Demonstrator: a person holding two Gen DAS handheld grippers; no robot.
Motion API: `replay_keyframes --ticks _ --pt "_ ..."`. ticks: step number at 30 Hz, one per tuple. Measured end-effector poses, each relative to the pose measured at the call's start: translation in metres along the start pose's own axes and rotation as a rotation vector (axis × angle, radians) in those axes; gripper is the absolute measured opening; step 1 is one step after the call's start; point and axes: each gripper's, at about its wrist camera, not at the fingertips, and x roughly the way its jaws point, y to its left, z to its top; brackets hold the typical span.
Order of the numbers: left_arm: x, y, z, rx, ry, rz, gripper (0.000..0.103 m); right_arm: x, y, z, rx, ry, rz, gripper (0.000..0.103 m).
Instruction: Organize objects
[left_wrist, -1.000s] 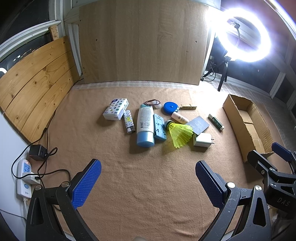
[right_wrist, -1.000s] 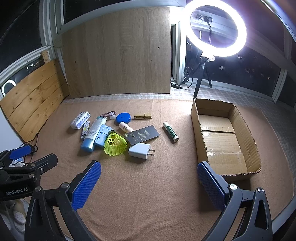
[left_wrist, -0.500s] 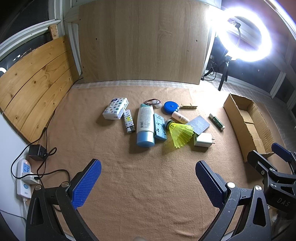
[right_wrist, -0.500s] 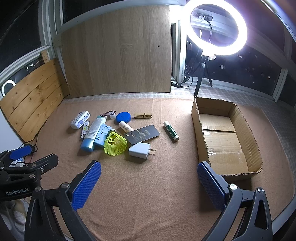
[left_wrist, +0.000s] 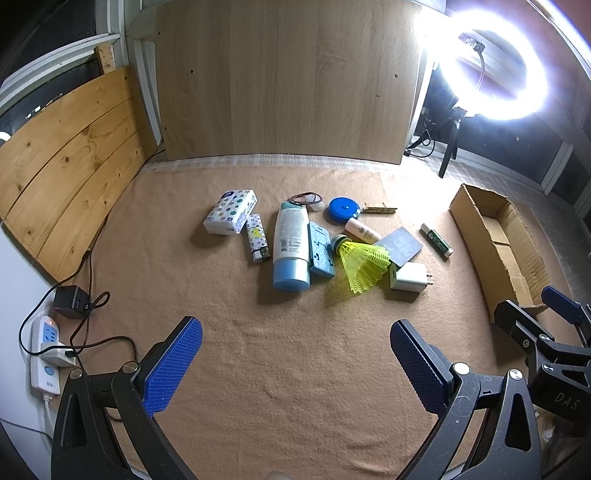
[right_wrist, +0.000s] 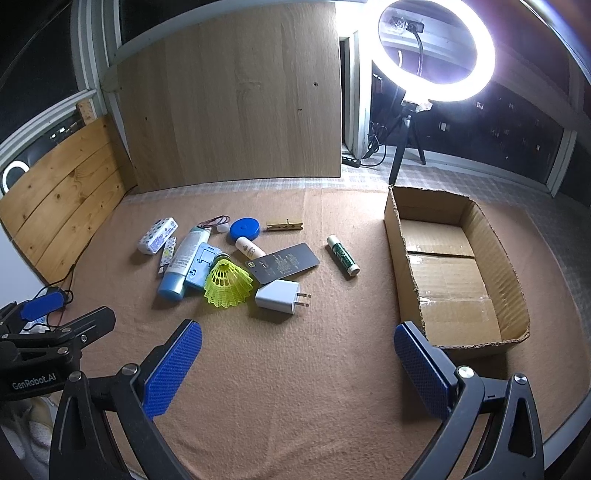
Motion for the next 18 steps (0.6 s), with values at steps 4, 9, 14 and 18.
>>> replay_keyframes --ticks 4,9,14,18 --pt "0.004 0.0 0.001 0.002 0.01 -0.006 0.103 0.003 0.0 0.001 -0.003 0.007 0.013 0.103" --pt "0.009 0.001 0.002 -0.006 0.016 -0.013 0.103 0.009 -0.001 0.001 -0.001 0.022 0.029 0.103" --pt "0.017 0.004 0.001 -0.018 0.04 -0.025 0.103 0.016 -0.002 0.002 -0.003 0.029 0.053 0.103" --pt "0.025 0.003 -0.002 -0.019 0.055 -0.027 0.103 0.024 -0.003 0.004 -0.007 0.04 0.078 0.102"
